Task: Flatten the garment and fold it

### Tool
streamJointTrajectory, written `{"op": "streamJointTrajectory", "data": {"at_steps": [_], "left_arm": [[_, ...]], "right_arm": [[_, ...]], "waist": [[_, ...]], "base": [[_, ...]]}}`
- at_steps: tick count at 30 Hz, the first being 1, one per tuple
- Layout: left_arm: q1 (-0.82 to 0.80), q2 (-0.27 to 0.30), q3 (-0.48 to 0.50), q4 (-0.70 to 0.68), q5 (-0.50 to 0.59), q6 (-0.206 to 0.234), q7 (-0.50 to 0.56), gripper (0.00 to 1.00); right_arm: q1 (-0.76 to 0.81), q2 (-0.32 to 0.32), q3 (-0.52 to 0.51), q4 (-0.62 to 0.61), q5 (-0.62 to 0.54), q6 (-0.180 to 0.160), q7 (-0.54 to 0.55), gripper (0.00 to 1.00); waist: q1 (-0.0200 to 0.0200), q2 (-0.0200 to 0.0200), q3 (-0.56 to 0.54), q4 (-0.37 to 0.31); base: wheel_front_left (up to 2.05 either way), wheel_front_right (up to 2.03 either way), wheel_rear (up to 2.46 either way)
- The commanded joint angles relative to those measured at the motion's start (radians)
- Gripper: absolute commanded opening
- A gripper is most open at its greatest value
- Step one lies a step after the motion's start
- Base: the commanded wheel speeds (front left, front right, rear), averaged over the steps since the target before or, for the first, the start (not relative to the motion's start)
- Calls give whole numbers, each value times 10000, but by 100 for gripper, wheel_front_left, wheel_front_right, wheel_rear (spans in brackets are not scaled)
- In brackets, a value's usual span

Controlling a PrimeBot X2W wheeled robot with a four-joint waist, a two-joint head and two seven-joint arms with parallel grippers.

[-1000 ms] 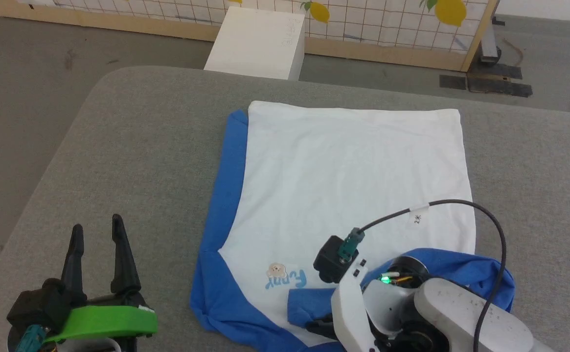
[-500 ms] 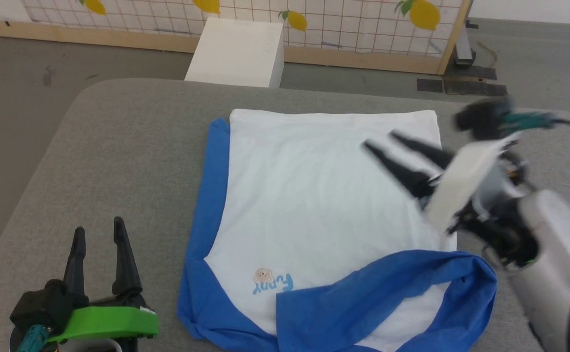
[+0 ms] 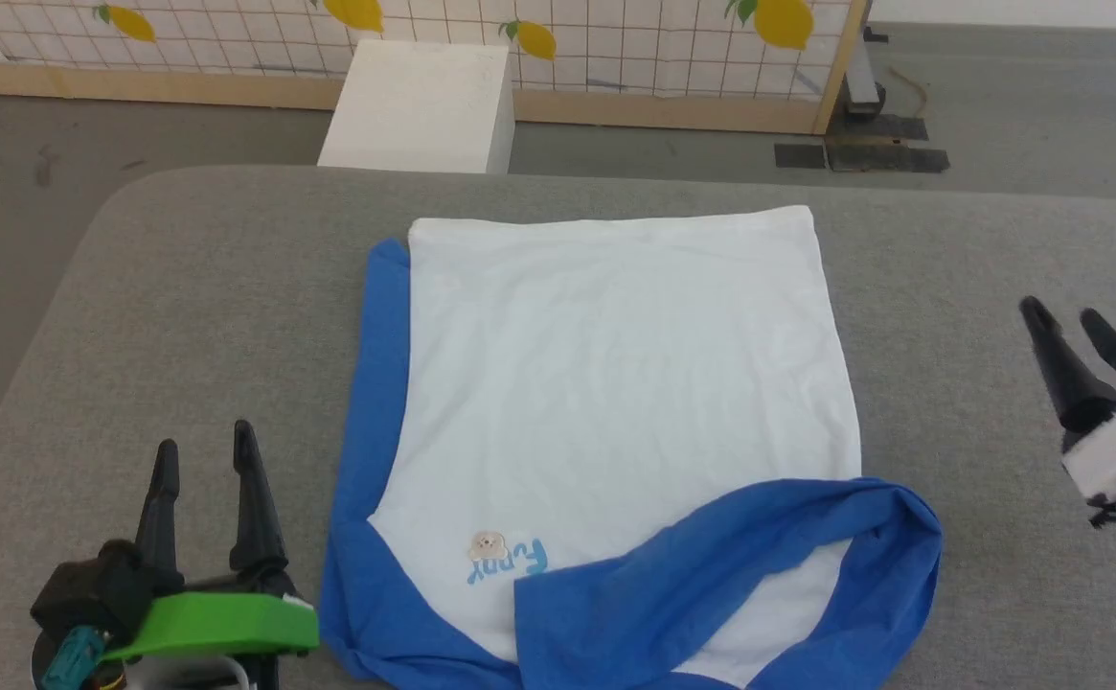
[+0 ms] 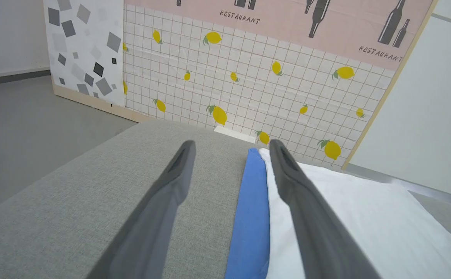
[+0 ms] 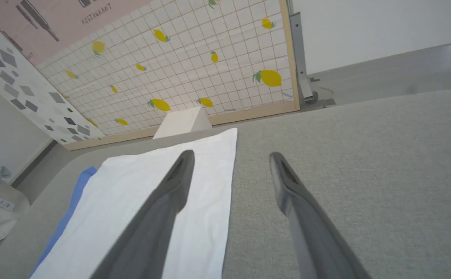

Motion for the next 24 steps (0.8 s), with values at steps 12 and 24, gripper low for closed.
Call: {"op": "streamJointTrajectory", "data": {"at_steps": [12, 24], "left_arm": [[-4317, 1101, -158, 1459, -1172, -572, 2651, 100], [-9384, 2641, -740, 3753, -1608, -270, 7936, 100]], "right_arm": [[151, 734, -1507, -1717, -403, -13, 888, 100], [-588, 643, -1820, -2577, -354, -13, 1428, 100]], "waist": [[0, -1, 1836, -529], [0, -1, 4021, -1098]], "base": [[0, 0, 0], [0, 0, 0]]}}
